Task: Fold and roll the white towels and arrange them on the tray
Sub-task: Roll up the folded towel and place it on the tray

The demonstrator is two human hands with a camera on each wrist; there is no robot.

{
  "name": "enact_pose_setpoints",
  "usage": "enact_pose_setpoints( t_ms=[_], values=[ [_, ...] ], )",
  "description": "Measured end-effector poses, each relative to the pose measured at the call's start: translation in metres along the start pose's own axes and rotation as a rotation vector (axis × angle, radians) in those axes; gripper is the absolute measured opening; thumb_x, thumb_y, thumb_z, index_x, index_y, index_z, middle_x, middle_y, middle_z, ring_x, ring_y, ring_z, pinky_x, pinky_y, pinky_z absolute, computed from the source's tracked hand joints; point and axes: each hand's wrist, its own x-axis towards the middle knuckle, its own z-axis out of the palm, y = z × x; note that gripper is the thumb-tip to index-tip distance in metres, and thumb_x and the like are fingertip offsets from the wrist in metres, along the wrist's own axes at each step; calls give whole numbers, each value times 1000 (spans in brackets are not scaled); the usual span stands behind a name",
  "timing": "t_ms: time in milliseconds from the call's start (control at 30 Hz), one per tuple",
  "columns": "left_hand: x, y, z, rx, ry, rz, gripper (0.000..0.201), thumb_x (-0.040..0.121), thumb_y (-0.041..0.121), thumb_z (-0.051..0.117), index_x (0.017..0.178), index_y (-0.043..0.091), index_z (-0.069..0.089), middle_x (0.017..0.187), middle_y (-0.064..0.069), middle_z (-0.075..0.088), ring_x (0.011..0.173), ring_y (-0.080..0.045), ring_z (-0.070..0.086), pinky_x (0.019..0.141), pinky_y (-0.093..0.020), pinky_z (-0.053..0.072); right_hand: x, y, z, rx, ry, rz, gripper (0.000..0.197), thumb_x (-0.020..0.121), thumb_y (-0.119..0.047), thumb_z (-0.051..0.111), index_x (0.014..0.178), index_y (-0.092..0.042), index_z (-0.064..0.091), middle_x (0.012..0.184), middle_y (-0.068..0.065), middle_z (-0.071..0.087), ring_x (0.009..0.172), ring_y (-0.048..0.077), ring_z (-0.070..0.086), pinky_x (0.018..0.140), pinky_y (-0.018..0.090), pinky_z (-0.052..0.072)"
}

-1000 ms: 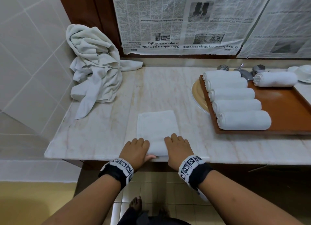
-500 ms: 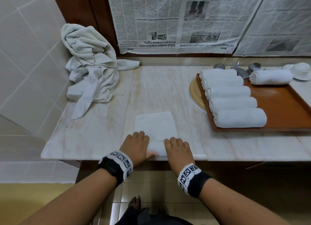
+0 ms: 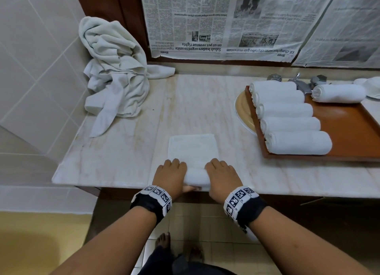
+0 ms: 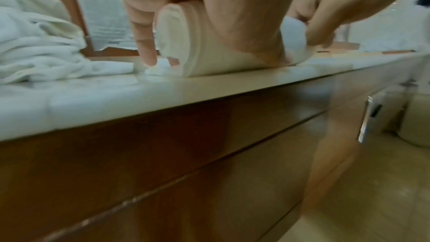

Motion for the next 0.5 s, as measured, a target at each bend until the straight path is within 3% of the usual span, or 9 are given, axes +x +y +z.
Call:
enact_pose_setpoints(
  t_ms=[133,267,367,500],
  values=[
    [-1,-2,-6,-61,-67,-82,88,56,94,37,90,15,58,85,-2,58,77,-26,57,59,-31,35,7,0,-9,82,-37,42,37,85,-26,61,119,-20,48,115,1,53,101,23,52,85,35,39],
    [9,-4,-19,-97,-200,-162,84,62,92,50,102,19,55,100,0,59,91,-22,57,67,-31,41,16,1,-24,114,-109,110,31,85,-21,53,115,-20,47,111,2,60,97,26,57,90,39,40],
    [18,-6,-29,-122,-293,-144,78,66,90,50,99,20,57,100,0,63,85,-18,58,68,-31,44,9,-12,-21,-134,-87,94,46,85,-26,58,127,-17,42,122,7,51,111,28,50,100,41,32],
    [29,-10,-41,-191,-438,-128,73,70,89,47,91,20,56,92,1,61,82,-16,56,72,-31,45,-11,-30,-2,-263,-34,110,71,89,-21,57,147,-13,19,138,13,33,127,33,35,106,46,28]
  ],
)
